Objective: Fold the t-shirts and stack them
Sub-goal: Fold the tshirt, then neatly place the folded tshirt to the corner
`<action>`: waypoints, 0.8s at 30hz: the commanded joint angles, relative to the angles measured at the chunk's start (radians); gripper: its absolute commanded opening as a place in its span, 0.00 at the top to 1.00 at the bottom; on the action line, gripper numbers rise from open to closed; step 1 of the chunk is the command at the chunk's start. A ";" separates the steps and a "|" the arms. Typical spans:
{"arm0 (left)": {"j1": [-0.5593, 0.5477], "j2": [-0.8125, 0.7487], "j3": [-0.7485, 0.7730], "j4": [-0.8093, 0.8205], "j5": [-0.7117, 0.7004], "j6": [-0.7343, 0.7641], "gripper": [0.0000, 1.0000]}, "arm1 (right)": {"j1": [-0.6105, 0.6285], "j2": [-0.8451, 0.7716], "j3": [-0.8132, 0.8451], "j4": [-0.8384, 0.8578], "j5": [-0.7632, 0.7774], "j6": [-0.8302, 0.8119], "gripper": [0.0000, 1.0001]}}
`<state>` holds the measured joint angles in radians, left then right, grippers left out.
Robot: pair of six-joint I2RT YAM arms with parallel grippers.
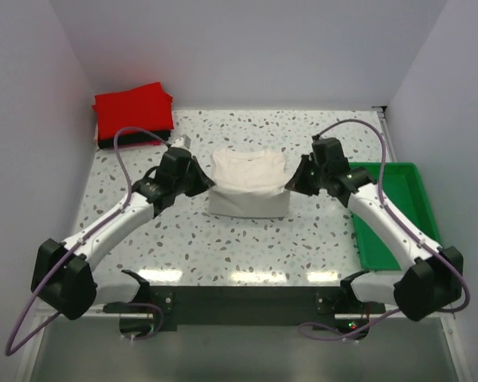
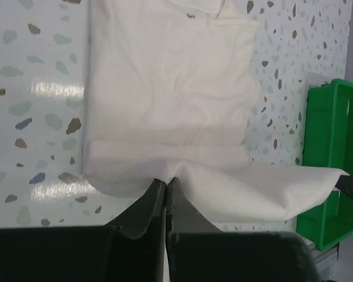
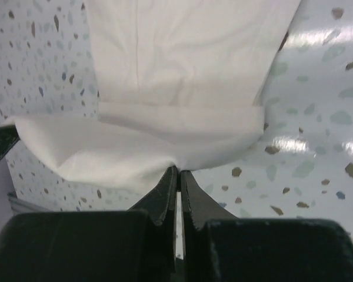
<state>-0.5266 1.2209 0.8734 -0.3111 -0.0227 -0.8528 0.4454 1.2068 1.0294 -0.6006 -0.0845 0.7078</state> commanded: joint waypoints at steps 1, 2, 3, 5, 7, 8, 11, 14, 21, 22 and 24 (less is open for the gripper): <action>0.056 0.106 0.165 0.066 0.042 0.078 1.00 | -0.107 0.144 0.153 0.079 -0.035 -0.056 1.00; 0.088 0.141 0.197 0.076 0.052 0.093 1.00 | -0.125 0.193 0.188 0.082 -0.040 -0.063 1.00; 0.105 0.213 0.260 0.082 0.073 0.098 1.00 | -0.151 0.282 0.268 0.081 -0.056 -0.077 1.00; 0.155 0.334 0.361 0.110 0.142 0.113 1.00 | -0.174 0.390 0.401 0.081 -0.081 -0.096 1.00; 0.200 0.417 0.435 0.135 0.164 0.120 1.00 | -0.203 0.545 0.495 0.090 -0.118 -0.099 1.00; 0.214 0.505 0.472 0.141 0.197 0.121 1.00 | -0.209 0.597 0.542 0.093 -0.132 -0.102 1.00; 0.260 0.686 0.652 0.188 0.254 0.132 1.00 | -0.238 0.807 0.787 0.085 -0.175 -0.105 1.00; 0.299 0.857 0.777 0.211 0.344 0.121 0.69 | -0.260 0.986 0.981 0.053 -0.204 -0.122 0.79; 0.378 0.916 0.814 0.270 0.426 0.142 0.29 | -0.294 1.031 1.066 -0.008 -0.136 -0.180 0.37; 0.378 0.893 0.802 0.268 0.420 0.159 0.28 | -0.290 1.015 1.039 0.002 -0.132 -0.189 0.37; 0.378 0.873 0.765 0.250 0.391 0.170 0.29 | -0.283 0.967 0.959 0.021 -0.103 -0.203 0.37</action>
<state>-0.1524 2.1849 1.6398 -0.1043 0.3496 -0.7292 0.1516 2.2940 2.0342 -0.5865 -0.2195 0.5533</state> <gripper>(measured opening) 0.712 0.632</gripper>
